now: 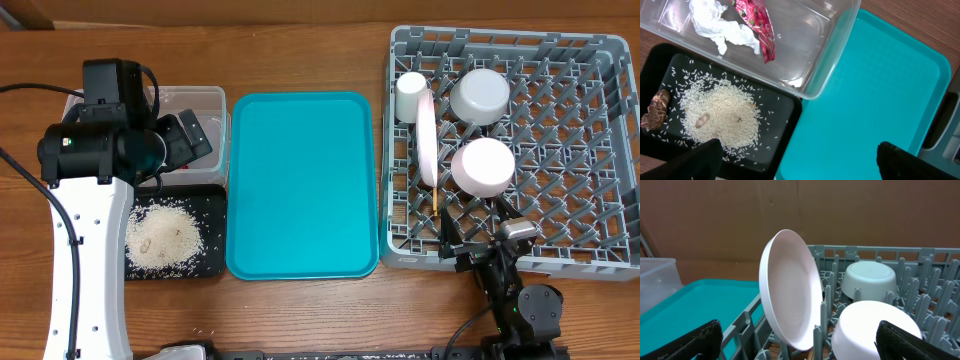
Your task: Sort waste into correct bins and load items into the dishwasher
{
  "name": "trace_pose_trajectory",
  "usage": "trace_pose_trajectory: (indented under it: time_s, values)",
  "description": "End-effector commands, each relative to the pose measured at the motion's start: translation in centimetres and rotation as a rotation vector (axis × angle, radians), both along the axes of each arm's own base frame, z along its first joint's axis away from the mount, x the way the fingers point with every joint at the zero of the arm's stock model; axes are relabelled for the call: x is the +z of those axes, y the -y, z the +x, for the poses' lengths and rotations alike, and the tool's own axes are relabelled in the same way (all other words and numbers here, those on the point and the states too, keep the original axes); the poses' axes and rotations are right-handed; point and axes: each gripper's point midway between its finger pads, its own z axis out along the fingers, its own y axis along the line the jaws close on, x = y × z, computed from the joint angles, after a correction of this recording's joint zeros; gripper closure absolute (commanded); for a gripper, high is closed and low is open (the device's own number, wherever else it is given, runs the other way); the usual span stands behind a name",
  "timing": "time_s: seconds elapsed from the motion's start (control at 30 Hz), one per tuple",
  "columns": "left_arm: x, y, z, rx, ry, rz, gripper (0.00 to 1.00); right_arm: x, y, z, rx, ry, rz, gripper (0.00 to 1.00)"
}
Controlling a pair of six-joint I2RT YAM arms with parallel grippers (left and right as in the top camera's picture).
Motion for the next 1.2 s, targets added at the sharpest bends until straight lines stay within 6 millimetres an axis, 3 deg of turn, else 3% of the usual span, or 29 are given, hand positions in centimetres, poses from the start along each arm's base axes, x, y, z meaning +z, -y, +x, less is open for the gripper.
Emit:
trace_pose_trajectory:
  time_s: [0.0,1.0,1.17]
  values:
    - [0.3,-0.4,0.1,0.014,0.010,0.011,0.00,-0.1,-0.1,0.0,0.005,0.011,-0.019,0.00]
    - [0.3,-0.4,0.1,0.014,0.010,0.011,0.00,-0.1,-0.1,0.0,0.005,0.011,-0.019,0.00]
    - [1.4,-0.4,-0.4,0.015,0.046,0.014,0.00,-0.1,-0.1,0.0,0.005,0.011,-0.019,0.00]
